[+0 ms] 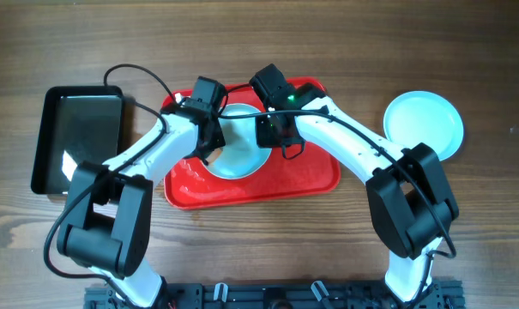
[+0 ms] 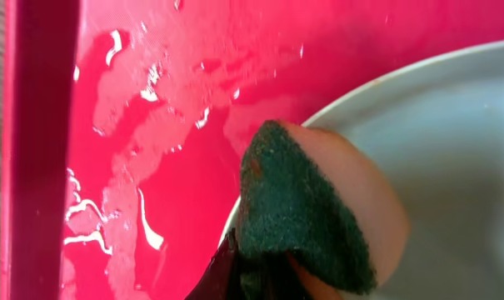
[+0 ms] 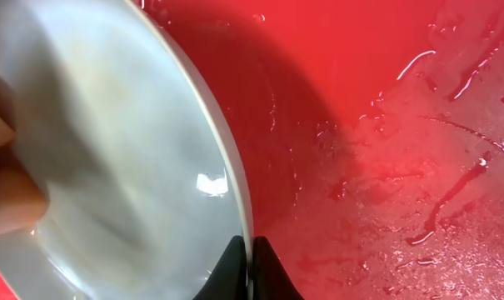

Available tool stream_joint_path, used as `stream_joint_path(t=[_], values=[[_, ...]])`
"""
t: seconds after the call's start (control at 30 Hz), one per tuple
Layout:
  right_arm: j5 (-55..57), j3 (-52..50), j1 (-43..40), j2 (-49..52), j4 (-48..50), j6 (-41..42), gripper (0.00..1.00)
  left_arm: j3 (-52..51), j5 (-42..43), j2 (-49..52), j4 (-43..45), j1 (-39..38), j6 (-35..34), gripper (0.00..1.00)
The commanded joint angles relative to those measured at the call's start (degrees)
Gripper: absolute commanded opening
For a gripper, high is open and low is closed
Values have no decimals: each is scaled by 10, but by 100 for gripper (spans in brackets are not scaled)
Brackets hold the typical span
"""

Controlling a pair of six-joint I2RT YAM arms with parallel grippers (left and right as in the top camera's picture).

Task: Clean dirty plates on tray and stack at the side
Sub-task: 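Wipe the plate surface with the sponge in the left gripper, then lift the cleaned plate off the red tray with the right gripper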

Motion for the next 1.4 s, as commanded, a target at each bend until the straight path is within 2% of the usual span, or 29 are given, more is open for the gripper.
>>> stream_joint_path(t=[0.0, 0.13, 0.3, 0.6, 0.7, 0.87, 1.07, 1.2, 1.37], values=[[-3, -2, 1, 6, -6, 0, 4, -18, -106, 2, 16, 5, -39, 4], [-3, -2, 1, 6, -5, 0, 4, -14, -162, -13, 61, 5, -45, 4], [-3, -2, 1, 6, -8, 0, 4, -2, -176, -44, 108, 5, -45, 4], [-3, -2, 1, 6, -8, 0, 4, 35, -172, -189, 105, 21, -35, 4], [11, -1, 1, 4, -3, -2, 4, 35, -172, -249, 76, 39, -34, 4], [138, 38, 1, -25, -31, -10, 4, 35, -162, -321, -33, 106, -36, 4], [266, 115, 4, -89, -50, -117, 4, 34, -51, -313, -103, 219, -36, 4], [452, 125, 33, -135, -47, -199, 4, 34, 31, -279, -121, 278, -36, 4], [673, 125, 94, -144, -39, -325, 4, 34, 90, -237, -129, 306, -33, 4]])
